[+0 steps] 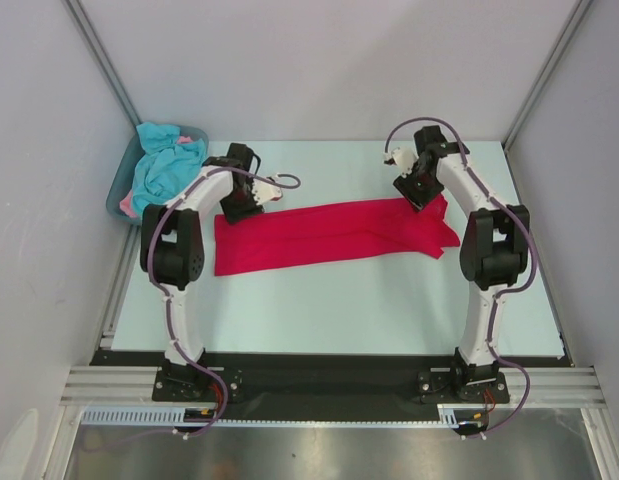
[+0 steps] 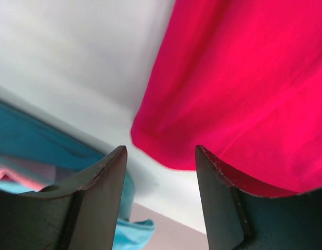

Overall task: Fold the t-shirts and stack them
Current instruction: Fold the tshirt

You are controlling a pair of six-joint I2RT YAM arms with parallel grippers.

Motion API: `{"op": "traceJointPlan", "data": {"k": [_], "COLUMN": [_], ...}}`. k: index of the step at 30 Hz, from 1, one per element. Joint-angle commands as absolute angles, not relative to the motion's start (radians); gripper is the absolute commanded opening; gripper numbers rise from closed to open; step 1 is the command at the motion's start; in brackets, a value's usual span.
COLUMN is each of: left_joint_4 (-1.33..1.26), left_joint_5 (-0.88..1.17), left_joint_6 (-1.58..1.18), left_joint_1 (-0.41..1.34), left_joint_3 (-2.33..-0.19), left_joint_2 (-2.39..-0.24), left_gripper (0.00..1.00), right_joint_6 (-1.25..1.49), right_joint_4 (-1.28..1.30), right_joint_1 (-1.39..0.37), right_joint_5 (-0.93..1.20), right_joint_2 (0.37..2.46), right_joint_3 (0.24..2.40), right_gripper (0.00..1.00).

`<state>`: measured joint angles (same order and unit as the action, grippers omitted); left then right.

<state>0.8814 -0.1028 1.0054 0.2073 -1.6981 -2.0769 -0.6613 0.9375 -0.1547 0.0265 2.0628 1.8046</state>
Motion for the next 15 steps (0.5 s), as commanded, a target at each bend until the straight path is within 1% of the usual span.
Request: {"op": "traceJointPlan", "data": {"k": [1, 9, 15], "left_joint_4": [0.881, 0.871, 0.868], "left_joint_5": [-0.071, -0.092, -0.100], "left_joint_6": [0.968, 0.957, 0.954], "left_joint_1": [0.224, 0.239, 0.241], "left_joint_3": [-1.692, -1.684, -1.681], "left_joint_2": [-2.112, -2.109, -2.102], "left_gripper": [0.60, 0.60, 0.60], "right_joint_6": [-0.630, -0.612, -0.611], "right_joint_4": [0.963, 0.959, 0.951], "right_joint_1": [-0.179, -0.210, -0.207], "right_joint_5": [0.100, 0.173, 0.183], "right_joint_2": [2.118, 2.233, 2.261], "right_joint_3": [1.864, 1.957, 1.974], "right_gripper": [0.47, 0.45, 0.45]}}
